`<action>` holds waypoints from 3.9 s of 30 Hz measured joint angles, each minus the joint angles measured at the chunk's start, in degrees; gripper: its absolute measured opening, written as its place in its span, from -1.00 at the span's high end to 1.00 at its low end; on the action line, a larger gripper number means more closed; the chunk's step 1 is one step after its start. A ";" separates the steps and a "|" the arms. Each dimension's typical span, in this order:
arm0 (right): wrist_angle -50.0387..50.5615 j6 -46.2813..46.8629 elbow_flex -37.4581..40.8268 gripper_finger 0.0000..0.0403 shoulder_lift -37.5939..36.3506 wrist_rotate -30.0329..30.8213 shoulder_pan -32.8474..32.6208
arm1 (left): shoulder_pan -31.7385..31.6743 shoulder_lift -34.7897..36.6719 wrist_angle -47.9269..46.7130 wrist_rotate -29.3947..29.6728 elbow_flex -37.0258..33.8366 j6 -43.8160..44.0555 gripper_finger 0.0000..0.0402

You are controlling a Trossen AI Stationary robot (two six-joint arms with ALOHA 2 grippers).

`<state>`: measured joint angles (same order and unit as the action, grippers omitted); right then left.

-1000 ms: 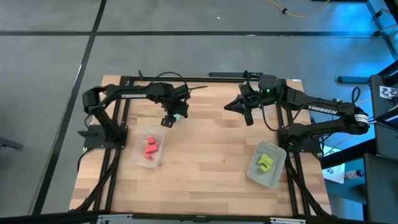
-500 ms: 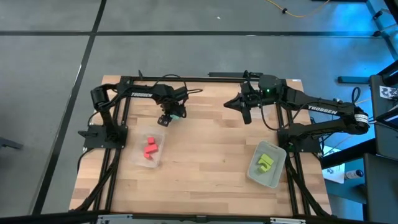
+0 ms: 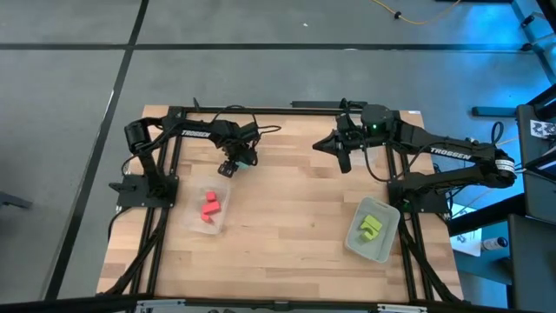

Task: Sort & place blocks by color
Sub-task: Put the light blue block into the top transparent bin

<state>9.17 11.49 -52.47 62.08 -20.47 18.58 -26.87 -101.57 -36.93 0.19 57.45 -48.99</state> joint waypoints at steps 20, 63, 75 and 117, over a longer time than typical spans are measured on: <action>-0.20 -0.01 0.00 0.95 0.00 -0.12 0.01 | -0.02 0.28 -0.51 1.74 0.59 -1.94 0.41; -19.45 -4.63 -0.04 -0.78 4.33 -3.15 0.01 | 19.45 14.66 54.02 2.33 9.53 55.45 0.41; -19.98 -2.41 -0.04 -0.78 4.33 -4.94 -0.06 | 17.89 14.11 58.16 -2.39 9.44 56.33 0.41; -27.93 1.33 0.00 -0.78 5.79 -4.91 -3.47 | 18.33 13.37 62.85 -2.57 9.44 58.11 0.41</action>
<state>-18.76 12.82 -52.47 67.88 -25.38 15.11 -8.54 -88.20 25.92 -2.38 66.89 9.12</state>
